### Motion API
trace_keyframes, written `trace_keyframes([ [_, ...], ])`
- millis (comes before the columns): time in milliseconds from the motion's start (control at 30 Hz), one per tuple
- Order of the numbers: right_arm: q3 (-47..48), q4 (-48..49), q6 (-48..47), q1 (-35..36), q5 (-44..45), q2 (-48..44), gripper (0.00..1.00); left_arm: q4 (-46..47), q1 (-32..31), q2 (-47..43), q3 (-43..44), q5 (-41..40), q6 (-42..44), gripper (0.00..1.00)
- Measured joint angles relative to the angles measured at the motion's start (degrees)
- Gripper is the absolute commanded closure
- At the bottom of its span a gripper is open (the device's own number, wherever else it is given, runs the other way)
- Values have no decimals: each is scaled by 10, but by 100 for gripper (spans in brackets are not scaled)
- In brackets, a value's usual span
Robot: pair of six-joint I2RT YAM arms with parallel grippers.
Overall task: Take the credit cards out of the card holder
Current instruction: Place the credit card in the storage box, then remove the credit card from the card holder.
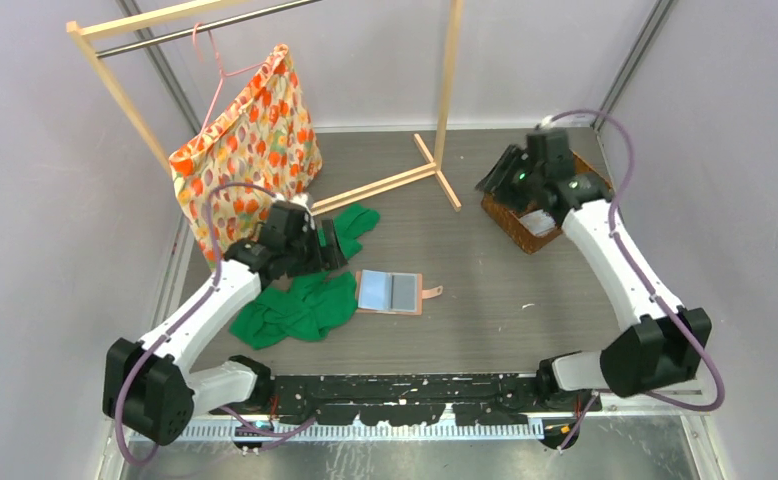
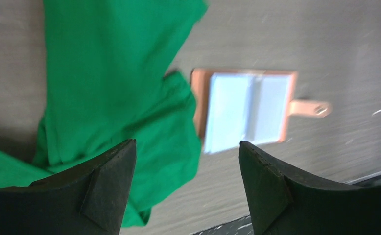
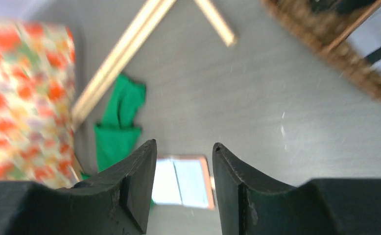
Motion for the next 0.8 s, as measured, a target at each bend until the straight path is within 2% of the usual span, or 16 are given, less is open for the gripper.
trace_keyframes([
  [100,-97,17,-5,77,3,-41,48,-25,-54,21,-34,-39,0,23],
  [200,-204,28,4,120,4,-52,48,-38,-91,65,-25,-61,-3,21],
  [300,-270,20,16,149,4,-55,48,-60,-110,87,-5,-74,-14,20],
  [500,-318,42,57,230,18,-118,49,-49,-145,78,6,-47,-37,32],
  [600,-345,94,87,263,15,-133,52,-26,-176,82,5,-23,-50,33],
  [733,-366,166,124,299,16,-93,52,38,-193,92,-13,17,-71,35],
  [800,-366,203,134,309,16,-62,57,80,-192,103,-37,31,-80,37],
])
